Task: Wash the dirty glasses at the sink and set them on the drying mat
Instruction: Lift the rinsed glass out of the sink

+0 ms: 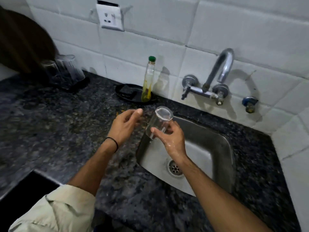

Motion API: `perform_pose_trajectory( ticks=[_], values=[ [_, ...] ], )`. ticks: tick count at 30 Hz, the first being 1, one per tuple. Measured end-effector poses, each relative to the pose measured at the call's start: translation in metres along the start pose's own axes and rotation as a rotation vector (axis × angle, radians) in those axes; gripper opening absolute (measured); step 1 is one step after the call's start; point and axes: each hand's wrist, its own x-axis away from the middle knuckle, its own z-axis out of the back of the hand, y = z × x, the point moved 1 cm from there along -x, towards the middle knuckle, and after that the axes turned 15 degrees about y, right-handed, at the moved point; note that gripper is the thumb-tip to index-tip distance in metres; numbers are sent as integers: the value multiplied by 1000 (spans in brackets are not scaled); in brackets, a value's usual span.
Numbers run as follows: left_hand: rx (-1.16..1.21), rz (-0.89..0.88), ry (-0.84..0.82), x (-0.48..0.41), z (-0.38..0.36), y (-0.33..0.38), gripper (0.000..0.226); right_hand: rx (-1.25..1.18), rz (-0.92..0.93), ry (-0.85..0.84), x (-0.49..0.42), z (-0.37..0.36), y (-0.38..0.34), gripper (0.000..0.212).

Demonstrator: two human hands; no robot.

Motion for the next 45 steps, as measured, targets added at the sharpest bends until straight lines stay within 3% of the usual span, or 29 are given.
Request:
perform_pose_trajectory(
  ticks=[4, 10, 12, 18, 24, 30, 38, 45],
  values=[
    [-57, 69, 152, -45, 73, -43, 18, -84, -70, -52, -23, -76, -15, 44],
    [-157, 134, 303, -127, 175, -88, 18, -256, -201, -145, -53, -221, -47, 42],
    [-199, 138, 301, -158, 207, -102, 18, -274, -229, -159, -62, -271, -54, 34],
    [-386, 112, 355, -238, 278, -131, 14, -272, -222, -182, -91, -392, -72, 46],
    [-578, 122, 261, -297, 316, -174, 12, -161, -212, -233, -115, -494, -80, 50],
    [-816, -72, 201, -316, 320, -211, 30, 13, -124, -129, -121, -544, -71, 45],
    [-763, -101, 310, -305, 318, -233, 42, 178, 14, -155, -118, -567, -59, 44],
    [-835, -117, 323, -307, 316, -234, 42, 286, 143, -163, -113, -580, -55, 56]
  ],
)
